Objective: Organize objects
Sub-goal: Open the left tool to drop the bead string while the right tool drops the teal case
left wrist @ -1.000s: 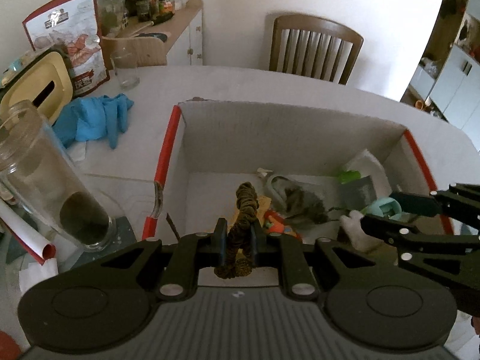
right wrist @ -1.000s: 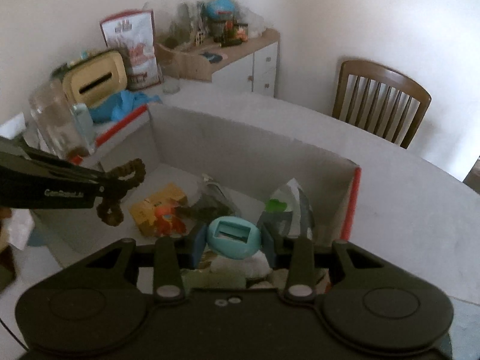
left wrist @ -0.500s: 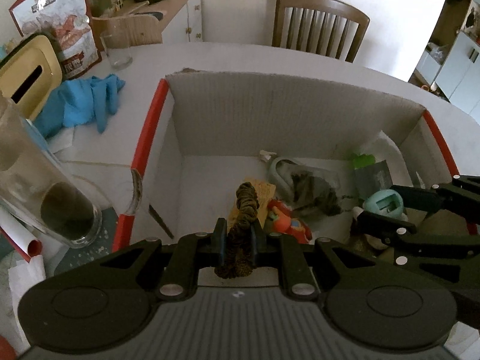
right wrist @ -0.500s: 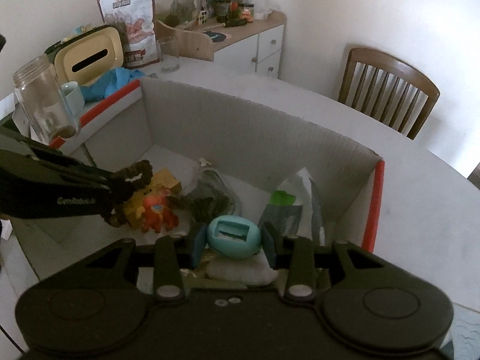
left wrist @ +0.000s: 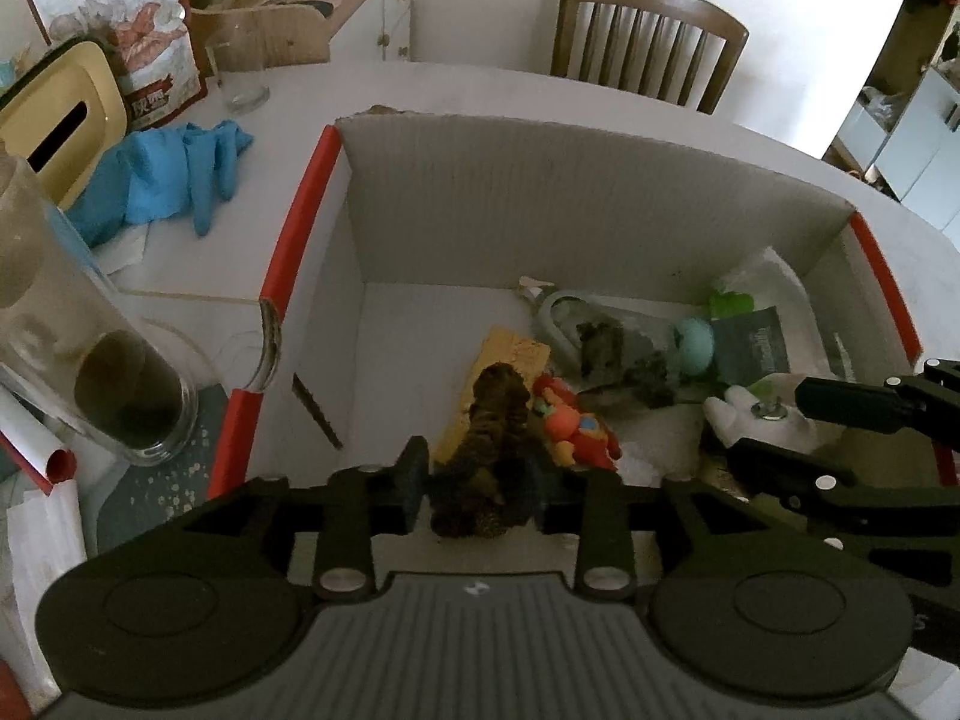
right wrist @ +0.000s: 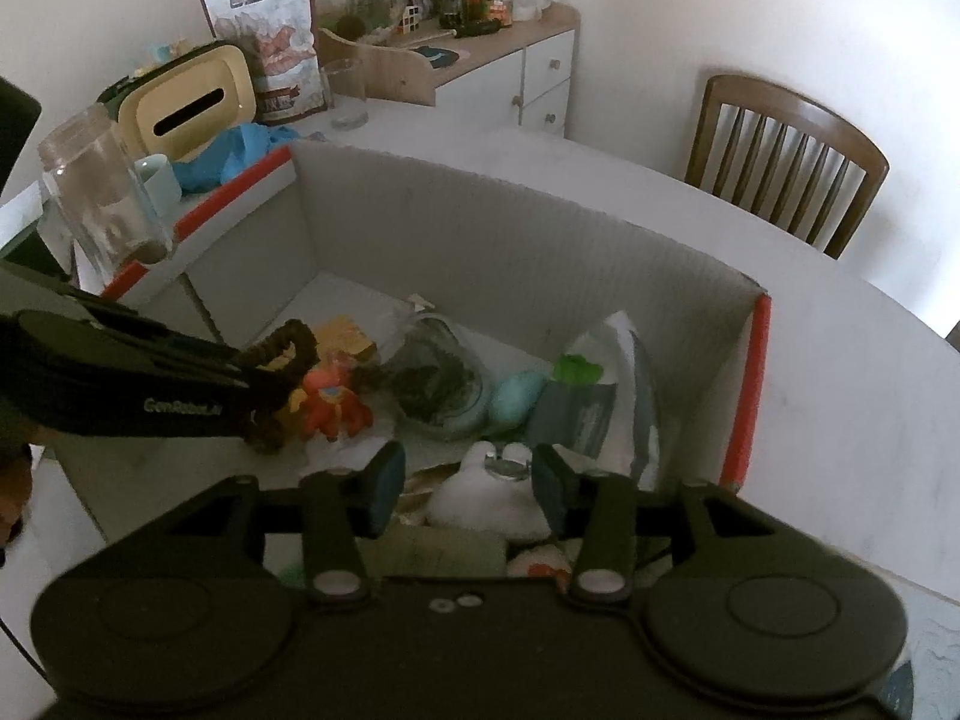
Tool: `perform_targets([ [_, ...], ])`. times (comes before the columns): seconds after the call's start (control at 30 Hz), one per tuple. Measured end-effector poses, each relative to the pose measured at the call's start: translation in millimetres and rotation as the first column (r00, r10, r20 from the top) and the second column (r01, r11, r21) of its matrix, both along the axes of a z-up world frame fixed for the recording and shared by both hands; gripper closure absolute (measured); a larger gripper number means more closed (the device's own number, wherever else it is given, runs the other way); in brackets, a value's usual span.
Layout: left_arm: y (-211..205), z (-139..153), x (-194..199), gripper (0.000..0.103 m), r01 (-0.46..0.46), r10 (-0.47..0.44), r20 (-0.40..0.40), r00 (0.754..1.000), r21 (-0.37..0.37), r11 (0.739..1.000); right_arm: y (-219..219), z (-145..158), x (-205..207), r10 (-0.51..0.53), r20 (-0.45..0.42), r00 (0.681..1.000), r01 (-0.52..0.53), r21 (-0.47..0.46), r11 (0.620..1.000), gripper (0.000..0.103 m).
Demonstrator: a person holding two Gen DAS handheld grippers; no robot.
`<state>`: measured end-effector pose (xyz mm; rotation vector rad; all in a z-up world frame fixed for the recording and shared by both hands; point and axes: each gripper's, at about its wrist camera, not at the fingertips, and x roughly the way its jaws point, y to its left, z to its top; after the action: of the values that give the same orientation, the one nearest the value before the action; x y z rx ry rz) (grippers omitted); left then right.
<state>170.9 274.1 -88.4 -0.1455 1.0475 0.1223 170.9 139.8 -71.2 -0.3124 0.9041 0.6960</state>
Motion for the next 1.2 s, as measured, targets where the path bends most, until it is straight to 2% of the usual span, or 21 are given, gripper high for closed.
perform_targets([
  [0.23,-8,11,-8,0.046,0.017,-0.017,0.041,0.999,0.0,1.0,-10,11,-6,-0.005,0.01,1.0,0.004,0.032,0.999,0.05],
  [0.4,-12,22,-16,0.038,0.025,-0.025,0.071,0.997,0.009,1.0,-20,21,-12,-0.015,0.019,1.0,0.014,0.062,0.998,0.047],
  [0.67,-15,42,-34,0.037,0.028,-0.027,0.12,0.992,-0.003,1.0,-34,41,-25,-0.017,0.035,0.999,0.013,0.122,0.992,0.043],
  [0.87,-23,58,-52,0.037,0.047,-0.051,0.174,0.983,0.024,0.999,-48,55,-39,-0.025,0.07,0.997,0.014,0.157,0.988,0.04],
  [0.93,-25,64,-57,0.035,0.049,-0.053,0.193,0.98,0.026,0.998,-53,60,-42,-0.034,0.078,0.996,0.02,0.171,0.985,0.033],
  [1.03,-27,73,-65,0.024,0.046,-0.049,0.232,0.972,0.02,0.999,-63,68,-47,-0.048,0.089,0.995,0.028,0.208,0.978,0.027],
  [1.2,-32,86,-76,0.022,0.049,-0.053,0.275,0.96,0.02,0.999,-77,80,-56,-0.056,0.107,0.993,0.026,0.264,0.964,0.018],
])
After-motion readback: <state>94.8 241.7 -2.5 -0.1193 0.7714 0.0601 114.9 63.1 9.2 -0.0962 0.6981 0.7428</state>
